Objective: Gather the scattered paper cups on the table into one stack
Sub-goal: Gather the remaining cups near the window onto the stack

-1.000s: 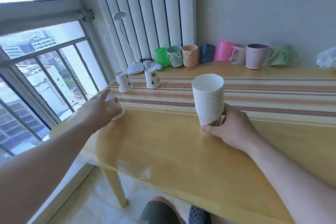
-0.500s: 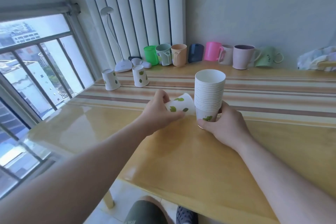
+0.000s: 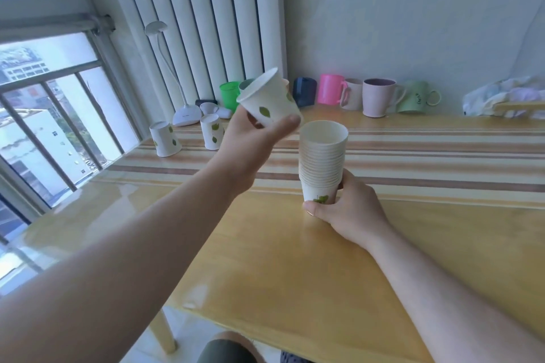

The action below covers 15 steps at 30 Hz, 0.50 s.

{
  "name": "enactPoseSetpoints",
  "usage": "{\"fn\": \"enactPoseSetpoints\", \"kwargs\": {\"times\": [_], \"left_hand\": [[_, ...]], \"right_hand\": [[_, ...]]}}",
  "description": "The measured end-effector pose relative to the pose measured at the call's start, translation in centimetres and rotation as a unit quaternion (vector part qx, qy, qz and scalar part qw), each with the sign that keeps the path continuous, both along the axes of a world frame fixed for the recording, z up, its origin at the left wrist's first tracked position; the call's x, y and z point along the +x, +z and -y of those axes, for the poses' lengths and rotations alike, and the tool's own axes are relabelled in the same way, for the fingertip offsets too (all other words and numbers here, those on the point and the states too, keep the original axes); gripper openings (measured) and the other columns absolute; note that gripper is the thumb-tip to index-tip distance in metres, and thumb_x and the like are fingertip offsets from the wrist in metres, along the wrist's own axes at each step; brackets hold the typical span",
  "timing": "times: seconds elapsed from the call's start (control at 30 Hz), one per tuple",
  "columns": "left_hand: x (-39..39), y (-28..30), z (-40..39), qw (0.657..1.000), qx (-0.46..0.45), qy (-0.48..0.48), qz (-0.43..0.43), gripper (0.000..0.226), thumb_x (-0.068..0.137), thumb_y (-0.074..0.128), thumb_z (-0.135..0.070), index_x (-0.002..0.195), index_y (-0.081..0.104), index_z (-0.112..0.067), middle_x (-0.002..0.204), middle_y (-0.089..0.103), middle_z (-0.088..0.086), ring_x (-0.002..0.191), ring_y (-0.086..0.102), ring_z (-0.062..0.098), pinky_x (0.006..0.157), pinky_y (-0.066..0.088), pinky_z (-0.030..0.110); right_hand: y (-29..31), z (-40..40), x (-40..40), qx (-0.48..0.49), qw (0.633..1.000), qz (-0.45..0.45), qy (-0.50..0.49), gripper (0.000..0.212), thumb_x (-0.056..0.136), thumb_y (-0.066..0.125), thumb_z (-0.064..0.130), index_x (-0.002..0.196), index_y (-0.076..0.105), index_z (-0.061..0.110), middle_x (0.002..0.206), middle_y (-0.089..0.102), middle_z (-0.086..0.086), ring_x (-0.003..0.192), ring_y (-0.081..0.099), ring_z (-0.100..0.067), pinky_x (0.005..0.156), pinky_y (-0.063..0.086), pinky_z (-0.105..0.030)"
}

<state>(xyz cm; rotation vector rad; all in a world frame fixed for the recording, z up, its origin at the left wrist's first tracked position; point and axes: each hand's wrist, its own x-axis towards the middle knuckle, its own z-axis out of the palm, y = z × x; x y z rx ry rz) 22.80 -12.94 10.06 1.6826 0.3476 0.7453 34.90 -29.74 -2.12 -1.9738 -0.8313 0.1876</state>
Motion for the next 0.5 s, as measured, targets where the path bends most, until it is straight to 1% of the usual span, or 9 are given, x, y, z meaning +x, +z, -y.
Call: {"fn": "enactPoseSetpoints", "kwargs": {"times": [0.07,0.1,0.13,0.17,0.23,0.3,0.37,0.43,0.5], "left_hand": [[0.5,1.1,1.1,0.999,0.025,-0.018,0.041,0.075,0.080,0.091,-0.027,0.143,0.053,-0.008,0.130,0.074,0.012,0.121,0.071,0.025,0.107,0.057,0.047],[0.7,1.4,1.5,0.998,0.040,-0.020,0.050,0.083,0.080,0.092,-0.026,0.148,0.047,-0.009,0.132,0.072,0.011,0.122,0.071,0.024,0.107,0.058,0.047],[0.9,1.5,1.7,0.997,0.058,-0.017,0.049,0.093,0.080,0.094,-0.026,0.154,0.038,-0.015,0.134,0.070,0.008,0.121,0.071,0.020,0.105,0.059,0.045],[1.1,1.5,2.0,0.996,0.080,-0.014,0.041,0.104,0.080,0.095,-0.027,0.160,0.029,-0.025,0.133,0.069,0.003,0.120,0.071,0.015,0.104,0.060,0.042],[1.2,1.1,2.4,0.991,0.134,-0.010,0.004,0.116,0.078,0.096,-0.036,0.161,0.016,-0.047,0.133,0.068,-0.001,0.119,0.070,0.010,0.104,0.058,0.039],[1.3,0.3,2.5,0.984,0.177,0.004,-0.036,0.108,0.077,0.094,-0.045,0.155,0.020,-0.052,0.133,0.068,0.002,0.120,0.068,0.014,0.106,0.056,0.045],[1.5,-0.4,2.2,0.982,0.184,0.001,-0.047,0.089,0.078,0.091,-0.052,0.143,0.031,-0.054,0.128,0.069,0.001,0.121,0.066,0.017,0.105,0.055,0.050],[1.5,-0.9,1.9,0.979,0.199,-0.005,-0.050,0.076,0.080,0.086,-0.055,0.139,0.037,-0.055,0.130,0.065,-0.005,0.125,0.061,0.015,0.103,0.052,0.044],[1.4,-1.1,1.8,0.974,0.215,-0.028,-0.057,0.074,0.084,0.079,-0.054,0.145,0.037,-0.055,0.136,0.060,-0.007,0.130,0.056,0.012,0.098,0.049,0.028]], "right_hand": [[-0.1,-0.1,0.1,-0.005,1.000,0.005,-0.005,0.048,0.061,0.086,0.062,0.096,0.056,0.051,0.091,0.072,0.026,0.082,0.066,0.009,0.064,0.048,-0.023],[-0.1,-0.1,0.1,-0.007,1.000,0.007,-0.006,0.048,0.061,0.087,0.061,0.095,0.055,0.051,0.089,0.072,0.023,0.081,0.066,0.007,0.064,0.048,-0.024],[-0.1,-0.2,0.2,-0.009,1.000,0.007,-0.005,0.048,0.061,0.088,0.061,0.095,0.055,0.051,0.090,0.071,0.023,0.081,0.066,0.006,0.065,0.048,-0.024],[-0.1,-0.2,0.2,-0.009,1.000,0.005,-0.003,0.048,0.062,0.088,0.060,0.096,0.055,0.051,0.090,0.072,0.024,0.081,0.066,0.006,0.065,0.049,-0.025],[-0.1,-0.1,0.2,-0.006,1.000,0.001,-0.001,0.049,0.062,0.089,0.060,0.097,0.056,0.051,0.090,0.072,0.024,0.082,0.066,0.007,0.066,0.049,-0.024],[0.0,0.0,0.2,-0.005,1.000,-0.001,0.001,0.048,0.062,0.088,0.060,0.096,0.055,0.053,0.091,0.072,0.025,0.082,0.065,0.010,0.065,0.048,-0.022],[0.1,0.0,0.1,-0.006,1.000,0.000,0.006,0.048,0.063,0.087,0.061,0.095,0.053,0.056,0.094,0.071,0.026,0.083,0.064,0.011,0.065,0.047,-0.021],[0.2,0.0,0.0,-0.004,1.000,-0.002,0.008,0.047,0.063,0.087,0.060,0.096,0.053,0.057,0.096,0.071,0.027,0.085,0.064,0.011,0.066,0.047,-0.021],[0.4,0.1,-0.1,-0.003,1.000,-0.004,0.011,0.047,0.064,0.087,0.060,0.096,0.052,0.059,0.097,0.071,0.028,0.086,0.064,0.011,0.067,0.048,-0.022]]}}
